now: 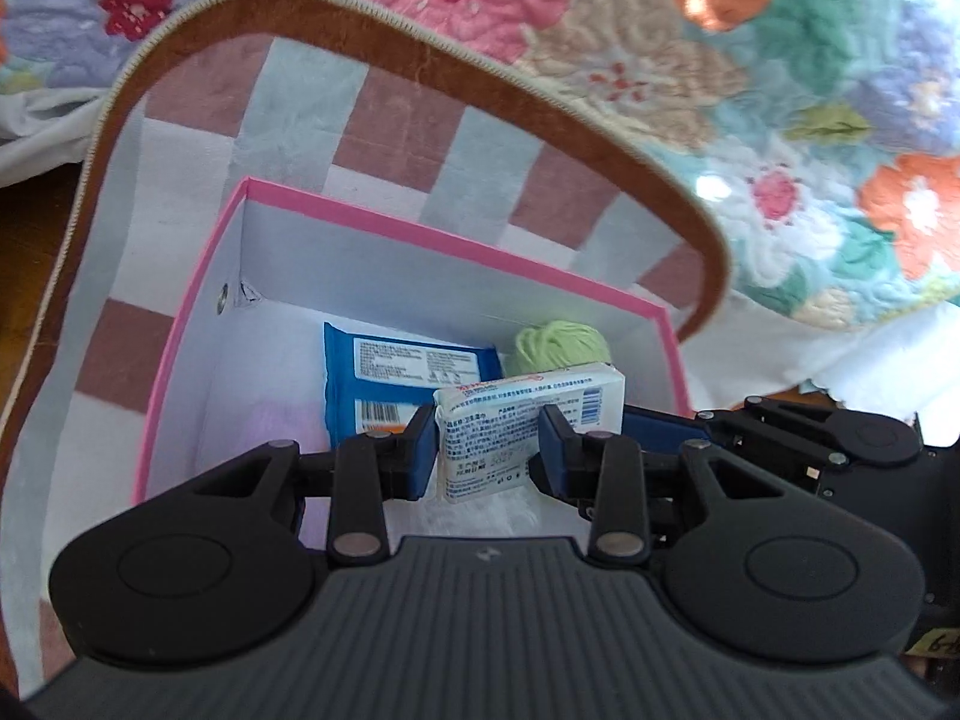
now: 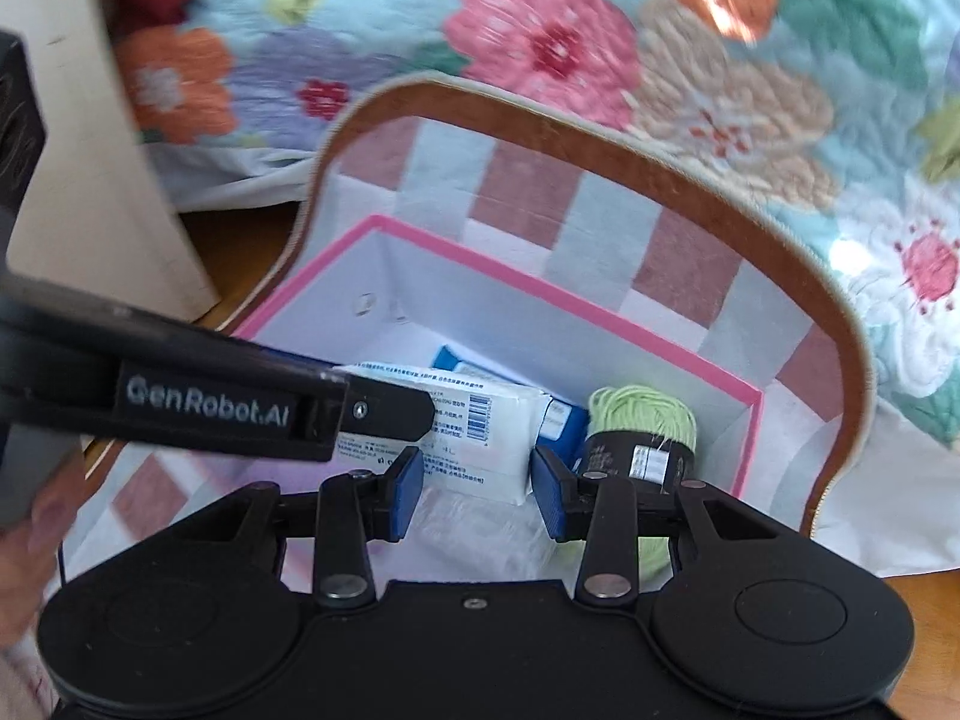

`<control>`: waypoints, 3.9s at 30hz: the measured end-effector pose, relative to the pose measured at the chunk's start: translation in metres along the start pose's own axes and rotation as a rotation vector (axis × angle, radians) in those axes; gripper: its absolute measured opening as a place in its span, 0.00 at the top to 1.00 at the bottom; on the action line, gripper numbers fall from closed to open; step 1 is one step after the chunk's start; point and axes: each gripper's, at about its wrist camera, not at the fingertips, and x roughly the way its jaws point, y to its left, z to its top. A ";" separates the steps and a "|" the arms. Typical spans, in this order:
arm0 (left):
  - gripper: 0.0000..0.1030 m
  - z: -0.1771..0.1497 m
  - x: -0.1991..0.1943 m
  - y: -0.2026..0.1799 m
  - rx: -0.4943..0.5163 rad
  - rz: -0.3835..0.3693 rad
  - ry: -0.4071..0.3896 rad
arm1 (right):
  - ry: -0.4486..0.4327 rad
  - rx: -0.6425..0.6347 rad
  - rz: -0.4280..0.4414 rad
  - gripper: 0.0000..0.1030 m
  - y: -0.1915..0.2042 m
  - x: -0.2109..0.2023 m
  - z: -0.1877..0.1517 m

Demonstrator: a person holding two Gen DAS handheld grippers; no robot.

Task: Organize objects
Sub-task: 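Carry the soap bar with the left gripper and release it in the pink box, then move the open left gripper down to the gold-capped foundation bottle, then close the left gripper on the foundation bottle and lift it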

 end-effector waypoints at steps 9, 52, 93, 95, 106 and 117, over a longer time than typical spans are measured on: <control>0.63 0.010 0.043 0.011 -0.019 0.046 -0.004 | 0.031 0.061 -0.027 0.56 -0.016 0.046 0.007; 0.08 -0.150 -0.099 -0.021 0.289 0.040 0.052 | 0.025 0.126 0.107 0.24 0.050 -0.108 -0.166; 0.69 -0.211 0.005 0.007 0.108 -0.247 0.306 | 0.088 0.139 0.052 0.47 0.049 -0.004 -0.214; 0.69 -0.215 0.000 0.011 0.078 -0.258 0.318 | 0.099 0.134 0.081 0.46 0.053 -0.007 -0.219; 0.68 -0.210 0.012 0.025 -0.004 -0.223 0.285 | 0.099 0.158 -0.010 0.62 0.054 -0.008 -0.218; 0.63 -0.224 0.020 0.010 -0.017 -0.240 0.288 | 0.179 0.248 0.001 0.60 0.051 -0.011 -0.228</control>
